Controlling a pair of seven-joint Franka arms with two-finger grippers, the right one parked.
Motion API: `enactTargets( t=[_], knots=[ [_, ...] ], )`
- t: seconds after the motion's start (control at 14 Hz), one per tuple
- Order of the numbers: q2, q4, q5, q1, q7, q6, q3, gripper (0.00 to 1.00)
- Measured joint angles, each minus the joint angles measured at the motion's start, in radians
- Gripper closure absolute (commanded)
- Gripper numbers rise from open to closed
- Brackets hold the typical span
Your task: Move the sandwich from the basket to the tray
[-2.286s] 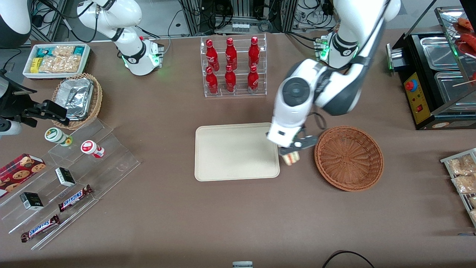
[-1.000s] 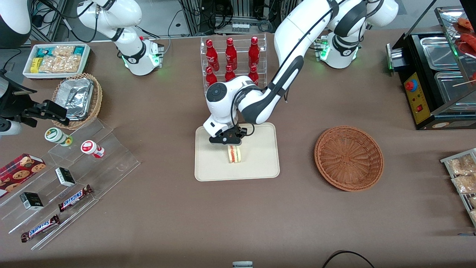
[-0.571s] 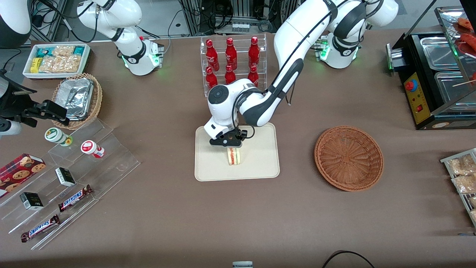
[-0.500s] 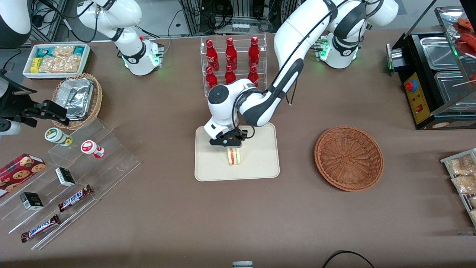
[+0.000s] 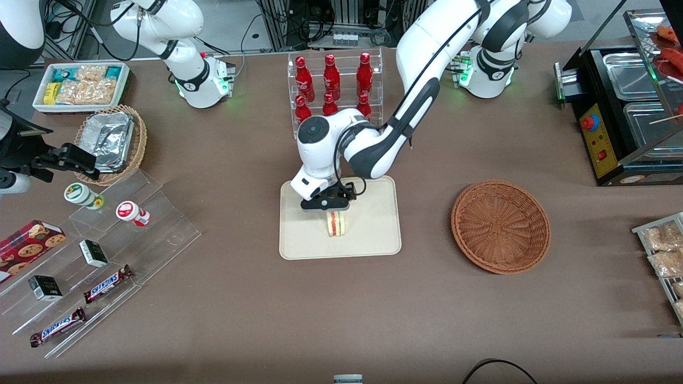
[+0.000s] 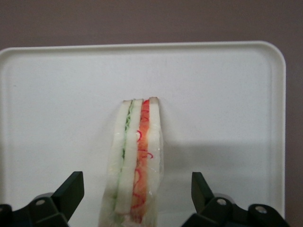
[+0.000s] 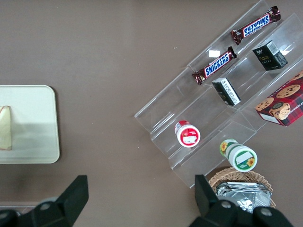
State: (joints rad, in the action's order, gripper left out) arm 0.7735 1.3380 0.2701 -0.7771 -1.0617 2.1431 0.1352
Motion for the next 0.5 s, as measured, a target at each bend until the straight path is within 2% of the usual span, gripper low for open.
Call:
enactTargets(
  t=[0.21, 0.5],
  knots=[
    [-0.085, -0.007, -0.015, 0.025, -0.014, -0.110, -0.005, 0.00],
    [-0.213, 0.000, -0.063, 0.114, -0.014, -0.227, -0.007, 0.00]
  ],
)
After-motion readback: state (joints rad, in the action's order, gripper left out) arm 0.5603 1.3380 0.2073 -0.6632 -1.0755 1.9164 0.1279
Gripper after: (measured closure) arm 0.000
